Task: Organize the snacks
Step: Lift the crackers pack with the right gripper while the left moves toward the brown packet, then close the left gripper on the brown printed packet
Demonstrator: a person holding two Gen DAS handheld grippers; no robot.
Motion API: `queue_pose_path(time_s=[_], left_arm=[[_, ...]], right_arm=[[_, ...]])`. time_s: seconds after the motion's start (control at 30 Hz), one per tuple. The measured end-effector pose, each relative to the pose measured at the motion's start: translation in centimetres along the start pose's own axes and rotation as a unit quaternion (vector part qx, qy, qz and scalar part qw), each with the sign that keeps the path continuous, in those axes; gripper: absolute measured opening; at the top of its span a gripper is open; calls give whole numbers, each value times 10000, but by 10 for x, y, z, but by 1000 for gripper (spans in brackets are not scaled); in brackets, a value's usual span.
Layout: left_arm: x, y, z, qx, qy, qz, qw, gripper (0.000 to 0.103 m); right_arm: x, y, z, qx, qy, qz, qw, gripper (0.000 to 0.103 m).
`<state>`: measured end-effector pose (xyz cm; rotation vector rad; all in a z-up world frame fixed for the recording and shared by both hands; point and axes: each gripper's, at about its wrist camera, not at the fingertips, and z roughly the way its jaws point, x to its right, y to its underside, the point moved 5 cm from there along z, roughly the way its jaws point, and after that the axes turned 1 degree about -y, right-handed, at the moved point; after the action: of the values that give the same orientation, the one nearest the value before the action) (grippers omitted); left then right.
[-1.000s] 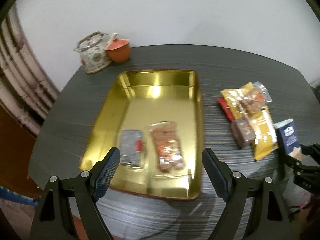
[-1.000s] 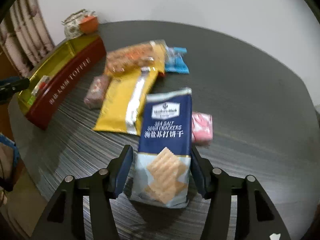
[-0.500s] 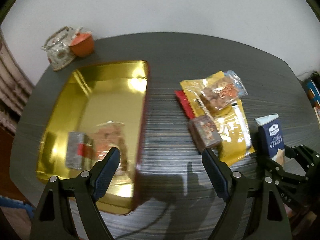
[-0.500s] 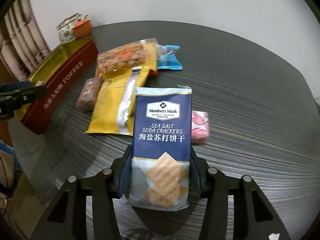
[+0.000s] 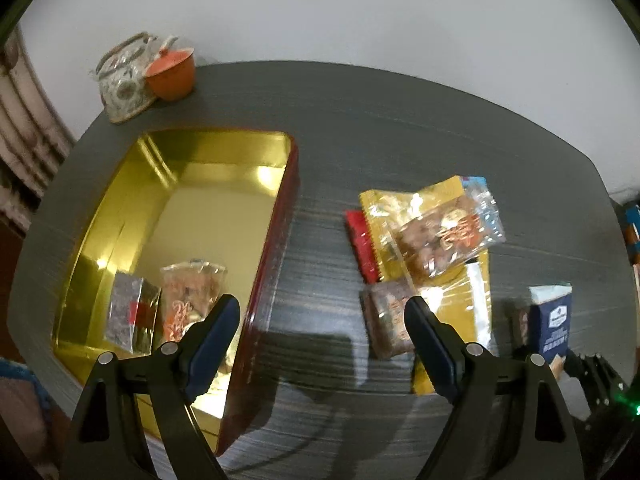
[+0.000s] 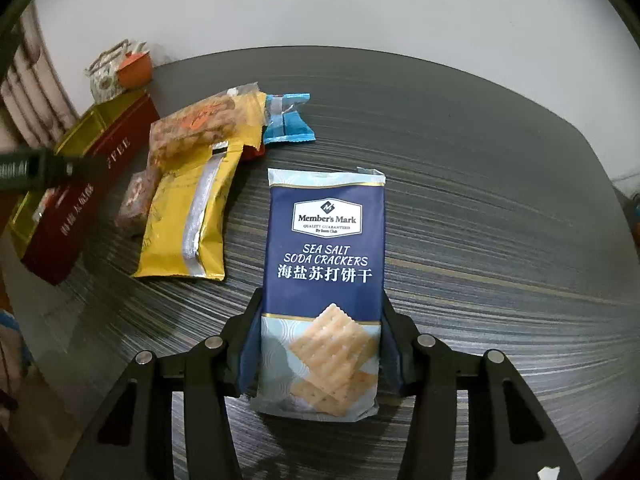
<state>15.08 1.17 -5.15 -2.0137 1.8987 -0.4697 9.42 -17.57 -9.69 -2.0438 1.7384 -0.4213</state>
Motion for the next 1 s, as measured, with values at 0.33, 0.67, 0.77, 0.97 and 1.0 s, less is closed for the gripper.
queue_pose_path(time_s=[0.33,0.67,0.77,0.97,1.0], left_arm=[[23,-2,18,-408,216,-87,9989,62],[27,0,45,-761,203,-258,9966,61],[27,-1,48,-770,199,-257,9965,61],[22,2,47,-759,196,-209,9967,48],[22,4,45,-752,196,-176,9968,45]], right_arm=[[1,0,0,-3,-29,-45,10000,48],[1,0,0,8,-30,-75,10000,48],[1,0,0,11,-32,-65,10000,49],[0,1,0,17,-34,-65,10000,49],[0,1,0,19,-34,-64,10000,49]])
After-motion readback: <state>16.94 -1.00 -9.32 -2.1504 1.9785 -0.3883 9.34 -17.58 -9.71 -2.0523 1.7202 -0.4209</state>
